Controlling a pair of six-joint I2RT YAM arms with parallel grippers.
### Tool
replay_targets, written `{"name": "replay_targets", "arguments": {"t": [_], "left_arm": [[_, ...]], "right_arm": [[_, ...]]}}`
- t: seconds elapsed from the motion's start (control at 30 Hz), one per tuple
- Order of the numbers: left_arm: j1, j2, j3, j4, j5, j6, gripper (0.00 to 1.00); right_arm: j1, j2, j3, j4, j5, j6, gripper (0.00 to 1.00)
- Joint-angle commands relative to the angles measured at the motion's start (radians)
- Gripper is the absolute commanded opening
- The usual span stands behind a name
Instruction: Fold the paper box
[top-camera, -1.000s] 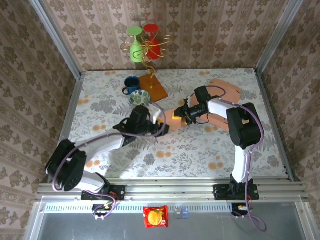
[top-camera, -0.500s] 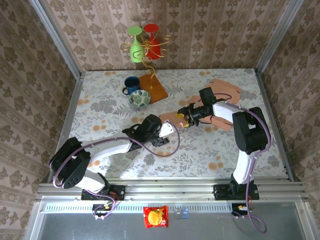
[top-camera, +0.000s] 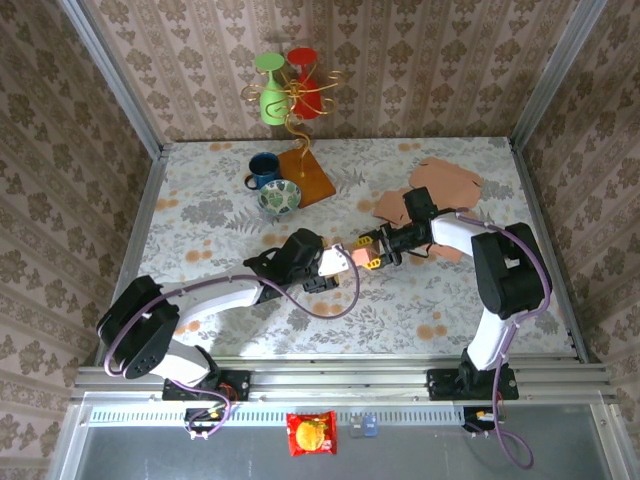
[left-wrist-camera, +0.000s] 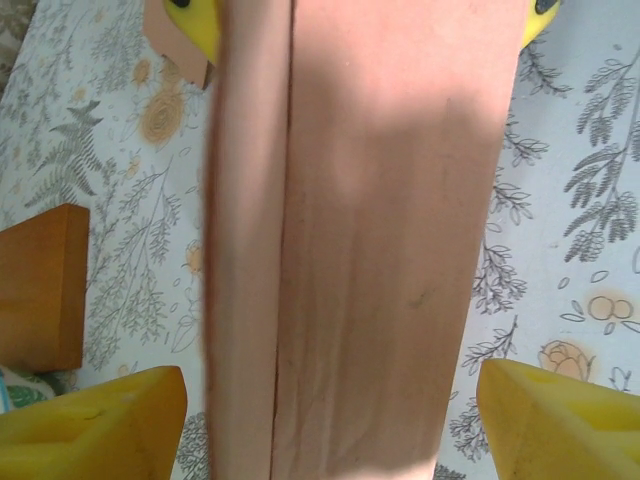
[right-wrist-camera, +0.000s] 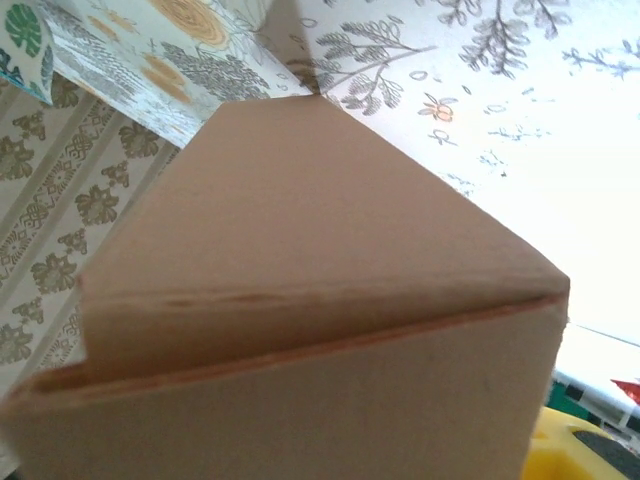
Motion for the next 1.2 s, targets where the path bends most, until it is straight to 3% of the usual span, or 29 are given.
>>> {"name": "replay_targets", "arguments": {"t": [0.0, 0.43, 0.73, 0.97, 1.17], "left_arm": [[0.013, -0.010, 0.021, -0.031, 0.054, 0.021, 0.77], [0.064, 0.099, 0.128, -0.107, 0.145, 0.026, 0.68], [0.098, 0.153, 0.203, -0.155, 0.222, 0.020, 0.65], [0.108, 0.188, 0.254, -0.198, 0.272, 0.012, 0.60], [0.114, 0.198, 0.285, -0.241, 0.287, -0.007, 0.62]], "right_arm": [[0.001, -0.012, -0.028, -0.100, -0.011, 0.056, 0.34], [-0.012, 0.043, -0.149, 0.016, -0.023, 0.148, 0.44], [-0.051, 0.059, -0.149, 0.001, -0.005, 0.138, 0.65], [-0.093, 0.025, -0.110, -0.041, 0.018, 0.111, 0.73], [-0.159, -0.073, -0.039, -0.164, 0.122, 0.023, 0.82]]}}
